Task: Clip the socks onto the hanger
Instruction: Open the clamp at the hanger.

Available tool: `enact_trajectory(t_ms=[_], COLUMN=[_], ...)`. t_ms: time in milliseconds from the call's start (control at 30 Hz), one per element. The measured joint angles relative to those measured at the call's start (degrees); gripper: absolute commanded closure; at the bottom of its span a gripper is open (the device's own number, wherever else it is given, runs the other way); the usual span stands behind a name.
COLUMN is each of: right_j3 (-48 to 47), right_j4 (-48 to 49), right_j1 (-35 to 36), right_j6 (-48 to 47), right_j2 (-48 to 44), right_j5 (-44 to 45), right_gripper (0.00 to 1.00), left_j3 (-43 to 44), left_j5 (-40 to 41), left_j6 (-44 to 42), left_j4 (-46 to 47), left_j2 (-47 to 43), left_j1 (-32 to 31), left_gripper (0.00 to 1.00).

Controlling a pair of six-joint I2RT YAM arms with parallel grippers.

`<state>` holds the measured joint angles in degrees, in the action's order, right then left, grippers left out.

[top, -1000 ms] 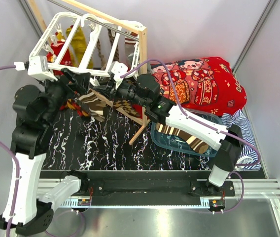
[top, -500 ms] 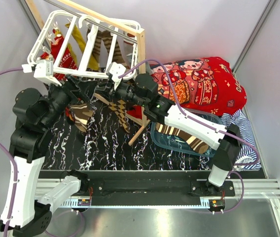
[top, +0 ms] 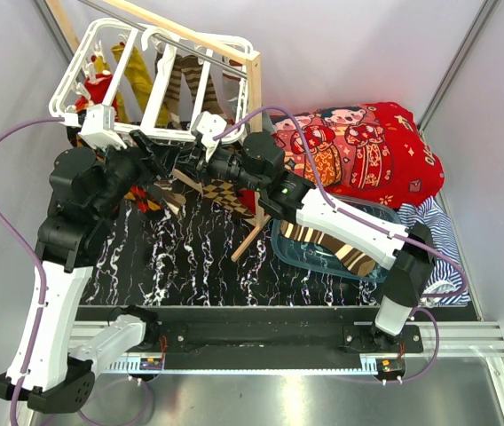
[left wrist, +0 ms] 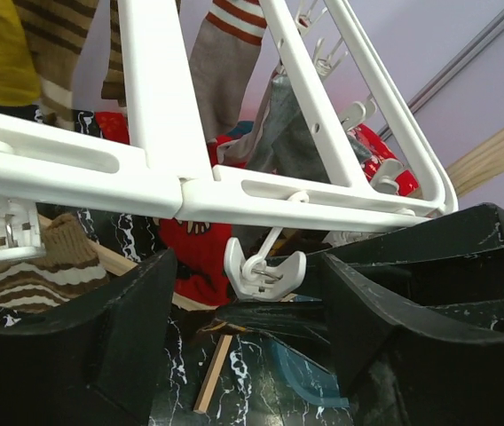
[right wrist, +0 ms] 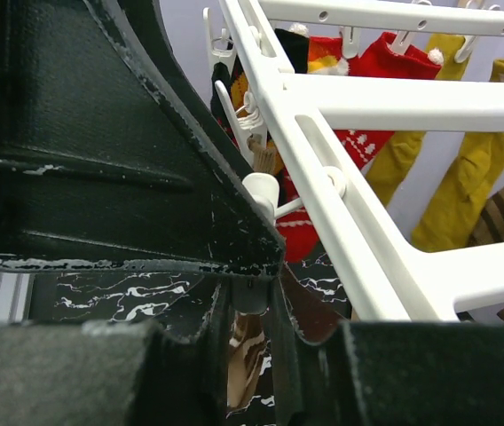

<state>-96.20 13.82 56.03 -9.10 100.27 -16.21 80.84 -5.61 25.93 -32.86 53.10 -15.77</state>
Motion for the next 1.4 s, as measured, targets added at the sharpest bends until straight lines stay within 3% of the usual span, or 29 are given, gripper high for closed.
enact_trajectory(t_ms=[367,600,733,767,967,1200,1400], right_j3=[0.0,0.0,0.0,0.0,2.1,10.7,20.7], right_j4=[0.0,0.0,-0.1,-0.2,0.0,-4.3,-12.2], right_j1=[0.0,0.0,0.0,0.0,0.2,0.9,1.0], right_j6=[0.4,0.4,0.4,0.5,1.2,2.2,2.6], right_j2=[0.0,0.0,0.0,0.0,-0.7,-7.5,-17.6], right_j5=[-0.7,-0.9,-0.8,-0.8,-0.9,-1.0,1.7], right_gripper=[1.00,1.00,0.86,0.76,0.47,0.28,0.23], left_j3=[0.0,0.0,-0.3,-0.4,-1.0,-1.4,-1.4], left_j5=[-0.5,-0.7,-0.9,-0.9,-0.9,-0.3,0.1], left_j6=[0.7,0.8,0.8,0.7,0.1,-0.7,-1.5], left_j4=[2.6,3.0,3.4,3.5,3.8,4.7,5.1], left_j2=[0.7,0.7,0.6,0.6,0.7,0.8,0.9], left_j1=[0.2,0.2,0.2,0.2,0.2,0.2,0.3], left_gripper=[0.48,0.63,0.71,0.72,0.83,0.93,0.97])
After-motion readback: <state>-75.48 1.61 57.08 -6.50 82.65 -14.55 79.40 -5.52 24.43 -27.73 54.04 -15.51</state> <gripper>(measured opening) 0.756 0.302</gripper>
